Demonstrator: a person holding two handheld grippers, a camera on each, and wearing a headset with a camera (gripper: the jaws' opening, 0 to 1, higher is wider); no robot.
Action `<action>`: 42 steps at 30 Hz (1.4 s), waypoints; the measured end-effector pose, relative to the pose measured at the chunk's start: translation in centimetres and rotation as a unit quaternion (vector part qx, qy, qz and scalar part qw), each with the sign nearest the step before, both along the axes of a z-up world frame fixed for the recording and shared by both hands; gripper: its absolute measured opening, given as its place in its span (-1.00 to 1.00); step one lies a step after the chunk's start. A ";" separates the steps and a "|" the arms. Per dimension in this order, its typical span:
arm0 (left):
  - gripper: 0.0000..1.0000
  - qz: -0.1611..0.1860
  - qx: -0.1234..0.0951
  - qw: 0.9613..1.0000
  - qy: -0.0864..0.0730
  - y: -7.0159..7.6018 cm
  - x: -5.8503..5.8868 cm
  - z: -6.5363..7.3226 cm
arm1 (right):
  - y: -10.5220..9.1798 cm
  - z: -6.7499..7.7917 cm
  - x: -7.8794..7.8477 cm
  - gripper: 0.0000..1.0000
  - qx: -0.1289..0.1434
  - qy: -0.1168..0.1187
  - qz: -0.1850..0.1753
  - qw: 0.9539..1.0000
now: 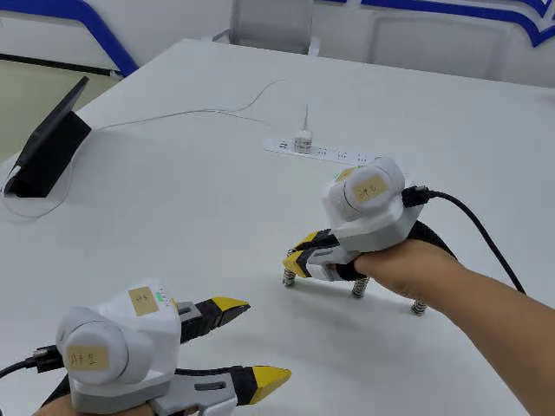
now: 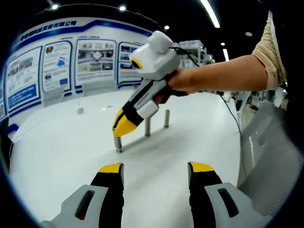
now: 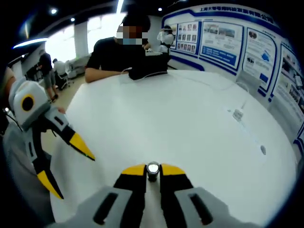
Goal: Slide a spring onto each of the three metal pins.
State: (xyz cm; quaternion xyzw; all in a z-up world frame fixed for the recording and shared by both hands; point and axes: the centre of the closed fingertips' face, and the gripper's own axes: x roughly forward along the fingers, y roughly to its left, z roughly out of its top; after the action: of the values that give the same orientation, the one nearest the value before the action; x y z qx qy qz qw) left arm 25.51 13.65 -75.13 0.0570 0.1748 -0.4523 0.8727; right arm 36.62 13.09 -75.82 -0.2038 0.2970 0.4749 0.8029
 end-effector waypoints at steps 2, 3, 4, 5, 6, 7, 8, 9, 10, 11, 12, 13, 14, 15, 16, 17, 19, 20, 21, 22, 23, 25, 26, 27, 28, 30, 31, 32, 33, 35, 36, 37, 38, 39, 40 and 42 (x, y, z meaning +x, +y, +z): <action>0.10 0.001 0.000 1.000 0.000 0.0 0.1 0.0 | 0.0 -0.2 0.0 -0.76 -0.001 0.002 0.000 1.000; 0.10 0.001 -0.001 1.000 0.000 0.0 0.1 0.0 | 0.0 -0.3 0.0 -0.76 -0.003 0.002 0.001 1.000; 0.10 0.002 -0.001 1.000 0.001 0.0 0.1 0.0 | 0.0 -0.4 0.0 -0.76 -0.003 0.003 0.000 1.000; 0.10 0.002 -0.001 1.000 0.000 0.0 0.1 0.0 | 0.0 -0.5 0.0 -0.76 -0.003 0.003 0.000 1.000; 0.10 0.002 0.000 1.000 0.000 0.1 0.1 0.0 | 0.0 -0.6 0.0 -0.76 -0.003 0.005 -0.001 1.000; 0.10 0.002 0.000 1.000 0.000 0.1 0.1 0.0 | 0.0 -0.6 -0.1 -0.76 -0.003 0.005 -0.001 1.000; 0.10 0.002 -0.001 1.000 0.000 0.1 0.2 0.0 | 0.0 -0.7 -0.1 -0.76 -0.003 0.006 -0.001 1.000; 0.10 0.003 0.000 1.000 0.000 0.1 0.2 0.0 | 0.0 -0.8 -0.1 -0.76 -0.004 0.007 -0.002 1.000; 0.10 0.003 0.000 1.000 0.000 0.1 0.2 0.0 | 0.0 -0.9 -0.1 -0.76 -0.005 0.007 -0.002 1.000; 0.10 0.003 -0.001 1.000 0.001 0.1 0.2 0.0 | 0.0 -0.8 -0.1 -0.76 -0.002 0.006 -0.002 1.000; 0.09 0.003 -0.001 1.000 0.000 0.1 0.2 0.0 | 0.0 -0.8 -0.1 -0.76 -0.002 0.008 -0.003 1.000; 0.09 0.003 -0.001 1.000 0.000 0.1 0.2 0.0 | 0.0 -0.8 -0.1 -0.76 -0.002 0.007 -0.003 1.000; 0.09 0.003 -0.001 1.000 0.000 0.1 0.3 0.0 | 0.0 -0.8 -0.1 -0.75 -0.003 0.007 -0.003 1.000; 0.09 0.003 -0.001 1.000 0.000 0.1 0.3 0.0 | 0.0 -0.8 -0.1 -0.75 -0.002 0.007 -0.003 1.000; 0.09 0.003 -0.001 1.000 -0.001 0.1 0.3 0.1 | 0.1 -0.9 -0.1 -0.75 -0.002 0.007 -0.003 1.000; 0.09 0.003 -0.001 1.000 -0.001 0.1 0.3 0.1 | 0.1 -0.9 -0.1 -0.75 -0.002 0.007 -0.003 1.000; 0.09 0.003 -0.002 1.000 -0.002 0.1 0.3 0.1 | 0.1 -0.9 -0.2 -0.75 -0.002 0.006 -0.003 1.000; 0.09 0.003 -0.002 1.000 -0.002 0.1 0.3 0.1 | 0.1 -0.9 -0.2 -0.75 -0.002 0.007 -0.003 1.000; 0.08 0.004 -0.002 1.000 -0.002 0.1 0.4 0.2 | 0.1 -0.9 -0.2 -0.75 -0.003 0.006 -0.002 1.000; 0.08 0.004 -0.002 1.000 -0.002 0.2 0.4 0.2 | 0.1 -0.9 -0.2 -0.75 -0.003 0.006 -0.002 1.000; 0.08 0.004 -0.001 1.000 -0.002 0.2 0.4 0.2 | 0.1 -0.9 -0.2 -0.75 -0.003 0.006 -0.002 1.000; 0.08 0.004 -0.001 1.000 -0.003 0.2 0.4 0.2 | 0.1 -0.9 -0.2 -0.75 -0.003 0.005 -0.002 1.000; 0.08 0.004 -0.002 1.000 -0.003 0.2 0.4 0.3 | 0.1 -0.8 -0.2 -0.74 -0.002 0.005 -0.002 1.000; 0.08 0.004 -0.002 1.000 -0.003 0.2 0.4 0.3 | 0.1 -0.8 -0.2 -0.74 -0.001 0.006 -0.002 1.000; 0.07 0.004 -0.002 1.000 -0.004 0.2 0.4 0.3 | 0.1 -0.8 -0.2 -0.73 -0.001 0.005 -0.003 1.000; 0.07 0.004 -0.002 1.000 -0.004 0.2 0.4 0.3 | 0.0 -0.7 -0.2 -0.72 -0.001 0.005 -0.003 1.000; 0.06 0.003 -0.002 1.000 -0.005 0.1 0.4 0.4 | 0.0 -0.7 -0.3 -0.71 -0.001 0.004 -0.003 1.000; 0.06 0.002 -0.002 1.000 -0.006 0.1 0.3 0.4 | -0.1 -0.6 -0.3 -0.71 -0.001 0.004 -0.003 1.000; 0.06 0.002 -0.002 1.000 -0.006 0.1 0.3 0.4 | -0.1 -0.5 -0.4 -0.70 -0.001 0.002 -0.003 1.000; 0.06 0.002 -0.002 1.000 -0.007 0.1 0.3 0.5 | -0.2 -0.4 -0.4 -0.69 -0.003 0.000 -0.002 1.000; 0.06 0.002 -0.002 1.000 -0.007 0.1 0.4 0.5 | -0.2 -0.3 -0.4 -0.69 -0.005 -0.003 -0.001 1.000; 0.06 0.002 -0.002 1.000 -0.008 0.1 0.4 0.6 | -0.3 -0.2 -0.5 -0.68 -0.005 -0.004 -0.001 1.000; 0.06 0.002 -0.002 1.000 -0.008 0.1 0.4 0.6 | -0.3 0.0 -0.5 -0.68 -0.003 -0.005 -0.001 1.000; 0.06 0.002 -0.003 1.000 -0.009 0.1 0.4 0.7 | -0.3 0.1 -0.5 -0.67 -0.002 -0.006 -0.002 1.000; 0.06 0.002 -0.003 1.000 -0.009 0.1 0.4 0.7 | -0.3 0.2 -0.6 -0.67 -0.001 -0.007 -0.002 1.000; 0.06 0.002 -0.003 1.000 -0.010 0.1 0.3 0.9 | -0.4 0.5 -0.7 -0.67 0.001 -0.010 -0.004 1.000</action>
State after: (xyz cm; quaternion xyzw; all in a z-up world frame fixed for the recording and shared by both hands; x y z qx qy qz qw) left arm 25.85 13.72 -74.28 0.0587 0.1649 -0.4500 0.8757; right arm 35.97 12.67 -75.30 -0.2067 0.2893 0.4704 0.8077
